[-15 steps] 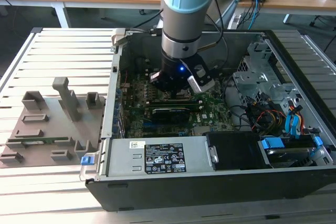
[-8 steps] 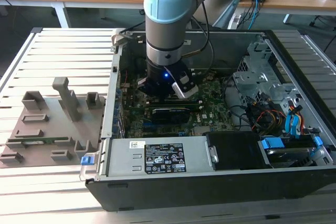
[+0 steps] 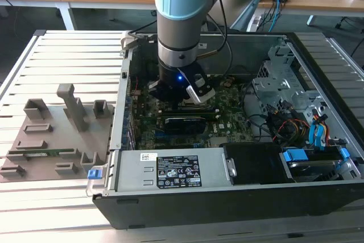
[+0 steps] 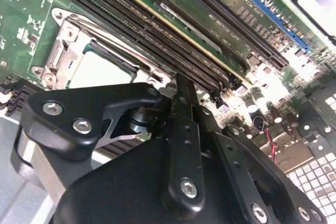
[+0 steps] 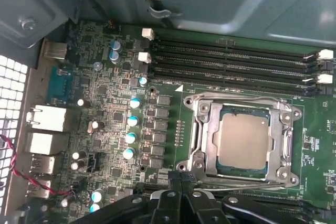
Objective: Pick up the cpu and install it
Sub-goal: 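Install the second cpu locking lever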
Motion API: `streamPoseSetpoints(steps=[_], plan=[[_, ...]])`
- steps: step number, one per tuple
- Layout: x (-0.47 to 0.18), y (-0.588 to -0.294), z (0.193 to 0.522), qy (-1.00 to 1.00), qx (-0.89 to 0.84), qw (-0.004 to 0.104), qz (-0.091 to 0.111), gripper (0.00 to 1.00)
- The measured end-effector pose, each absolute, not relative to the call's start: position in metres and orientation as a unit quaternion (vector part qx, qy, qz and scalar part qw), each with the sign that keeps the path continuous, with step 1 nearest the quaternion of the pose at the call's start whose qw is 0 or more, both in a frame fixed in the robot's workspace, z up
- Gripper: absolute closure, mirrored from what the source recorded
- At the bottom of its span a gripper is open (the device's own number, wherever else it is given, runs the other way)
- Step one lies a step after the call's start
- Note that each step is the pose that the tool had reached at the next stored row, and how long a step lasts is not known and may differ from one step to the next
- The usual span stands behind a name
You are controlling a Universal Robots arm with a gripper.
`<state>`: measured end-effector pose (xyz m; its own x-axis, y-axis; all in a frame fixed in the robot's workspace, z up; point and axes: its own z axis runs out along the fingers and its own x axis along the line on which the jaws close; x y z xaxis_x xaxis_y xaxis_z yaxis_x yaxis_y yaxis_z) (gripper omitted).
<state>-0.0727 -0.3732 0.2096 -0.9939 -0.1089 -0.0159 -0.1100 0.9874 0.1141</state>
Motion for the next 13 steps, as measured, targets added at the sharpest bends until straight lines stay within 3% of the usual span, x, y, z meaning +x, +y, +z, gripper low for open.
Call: streamPoseSetpoints(steps=[13], plan=[[-0.0713, -0.3725, 0.2008, 0.994, -0.064, 0.002, 0.091, 0.89]])
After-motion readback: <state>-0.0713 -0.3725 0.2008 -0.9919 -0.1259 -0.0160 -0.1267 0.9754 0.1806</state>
